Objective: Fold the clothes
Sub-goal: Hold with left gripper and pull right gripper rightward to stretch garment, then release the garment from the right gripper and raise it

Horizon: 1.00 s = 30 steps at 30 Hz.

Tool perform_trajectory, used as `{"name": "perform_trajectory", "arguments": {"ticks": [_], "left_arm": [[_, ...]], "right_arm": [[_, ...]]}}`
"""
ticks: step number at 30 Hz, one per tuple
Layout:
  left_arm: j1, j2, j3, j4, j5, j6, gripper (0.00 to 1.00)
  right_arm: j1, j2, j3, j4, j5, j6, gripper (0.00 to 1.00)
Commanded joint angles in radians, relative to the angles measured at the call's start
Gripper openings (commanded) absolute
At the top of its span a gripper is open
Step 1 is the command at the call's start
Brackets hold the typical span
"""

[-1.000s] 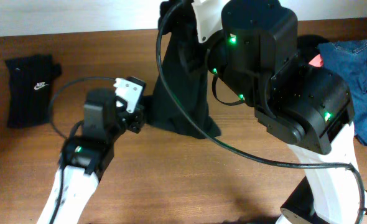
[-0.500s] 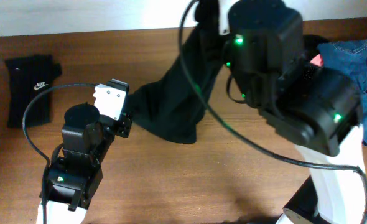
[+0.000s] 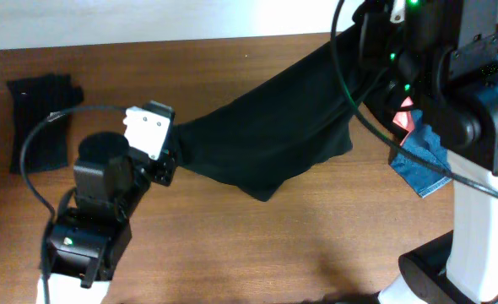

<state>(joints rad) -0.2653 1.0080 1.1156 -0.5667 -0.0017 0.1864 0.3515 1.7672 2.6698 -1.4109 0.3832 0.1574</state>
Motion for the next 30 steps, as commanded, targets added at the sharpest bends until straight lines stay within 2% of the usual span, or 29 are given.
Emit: {"name": "perform_trajectory", "arguments": {"ticks": [1,9,13,16,18,22,23,27,30], "left_arm": [[0.006,0.058,0.116,-0.037,0.013,0.060,0.01],[0.006,0.234,0.273,-0.134,-0.076,0.145,0.01],[0.006,0.279,0.322,-0.145,-0.166,0.146,0.01],[0.006,0.283,0.339,-0.142,-0.207,0.171,0.01],[0.006,0.283,0.350,-0.132,-0.206,0.179,0.01],[0.006,0.283,0.365,-0.107,-0.205,0.188,0.01],[0.006,0.283,0.371,-0.105,-0.204,0.196,0.01],[0.006,0.283,0.404,-0.103,-0.200,0.213,0.01],[0.006,0.283,0.440,-0.103,-0.123,0.233,0.01]], "right_arm": [[-0.033,0.020,0.016,-0.004,-0.103,0.009,0.04],[-0.043,0.042,0.016,-0.046,-0.095,0.020,0.05],[-0.100,0.058,0.016,-0.087,-0.085,0.105,0.08],[-0.143,0.074,0.016,-0.109,-0.109,0.114,0.09],[-0.165,0.086,0.014,-0.114,-0.143,0.113,0.19],[-0.182,0.103,0.012,-0.116,-0.182,0.113,0.67],[-0.182,0.104,0.012,-0.116,-0.181,0.112,0.77],[-0.184,0.104,0.012,-0.111,-0.181,0.083,0.93],[-0.183,0.104,0.012,-0.126,-0.201,0.082,0.94]]}}
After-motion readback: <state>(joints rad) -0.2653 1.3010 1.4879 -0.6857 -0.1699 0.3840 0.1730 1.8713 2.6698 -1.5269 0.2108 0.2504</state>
